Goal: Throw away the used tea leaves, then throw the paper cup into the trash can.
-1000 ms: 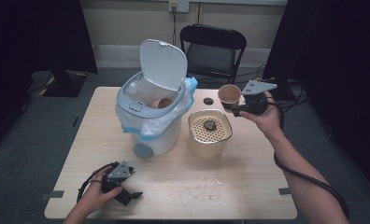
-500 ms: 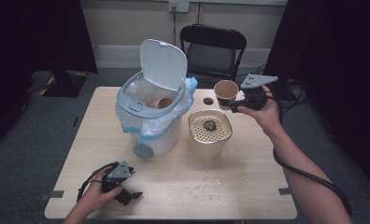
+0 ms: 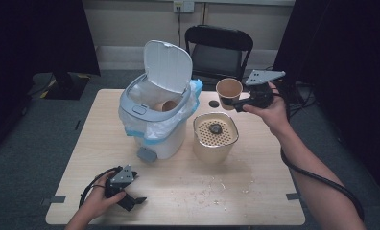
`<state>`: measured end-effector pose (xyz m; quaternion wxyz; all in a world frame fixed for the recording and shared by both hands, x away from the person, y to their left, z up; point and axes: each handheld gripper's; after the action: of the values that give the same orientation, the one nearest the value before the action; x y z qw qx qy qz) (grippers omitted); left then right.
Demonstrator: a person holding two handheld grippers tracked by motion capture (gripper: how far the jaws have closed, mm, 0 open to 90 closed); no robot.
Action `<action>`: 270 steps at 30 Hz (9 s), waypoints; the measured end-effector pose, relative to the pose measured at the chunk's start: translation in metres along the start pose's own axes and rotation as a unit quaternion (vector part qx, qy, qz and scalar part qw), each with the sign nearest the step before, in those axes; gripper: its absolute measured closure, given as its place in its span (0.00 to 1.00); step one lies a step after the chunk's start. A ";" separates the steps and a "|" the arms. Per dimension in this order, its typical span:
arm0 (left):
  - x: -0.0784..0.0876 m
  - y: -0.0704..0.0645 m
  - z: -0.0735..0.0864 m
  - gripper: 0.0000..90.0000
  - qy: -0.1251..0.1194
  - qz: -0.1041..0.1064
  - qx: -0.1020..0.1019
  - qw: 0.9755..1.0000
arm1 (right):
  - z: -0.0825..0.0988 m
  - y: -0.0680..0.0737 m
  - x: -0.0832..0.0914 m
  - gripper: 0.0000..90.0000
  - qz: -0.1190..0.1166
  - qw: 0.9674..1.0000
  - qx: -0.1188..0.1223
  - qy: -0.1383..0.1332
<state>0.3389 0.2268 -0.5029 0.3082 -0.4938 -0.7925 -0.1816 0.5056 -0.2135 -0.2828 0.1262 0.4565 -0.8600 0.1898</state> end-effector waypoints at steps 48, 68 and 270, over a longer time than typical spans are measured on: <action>0.000 0.000 0.000 0.00 0.000 0.000 0.000 1.000 | -0.072 0.013 -0.009 0.35 -0.064 0.998 0.012 0.001; 0.000 0.000 0.000 0.00 0.000 0.001 0.000 1.000 | -0.101 0.028 -0.026 0.35 -0.086 0.996 0.023 -0.004; 0.000 0.000 0.000 0.00 0.000 0.000 0.000 1.000 | -0.104 0.071 -0.089 0.57 -0.207 0.978 0.009 0.035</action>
<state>0.3387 0.2267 -0.5030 0.3079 -0.4940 -0.7926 -0.1815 0.5001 -0.0655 -0.2399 0.1883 0.6186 -0.7404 0.1835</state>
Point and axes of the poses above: each handheld gripper's, and its own axes: x roughly backward along the jaws, z roughly out of its underside, y roughly to its left, and after that the axes turned 2 degrees about -y, right-handed
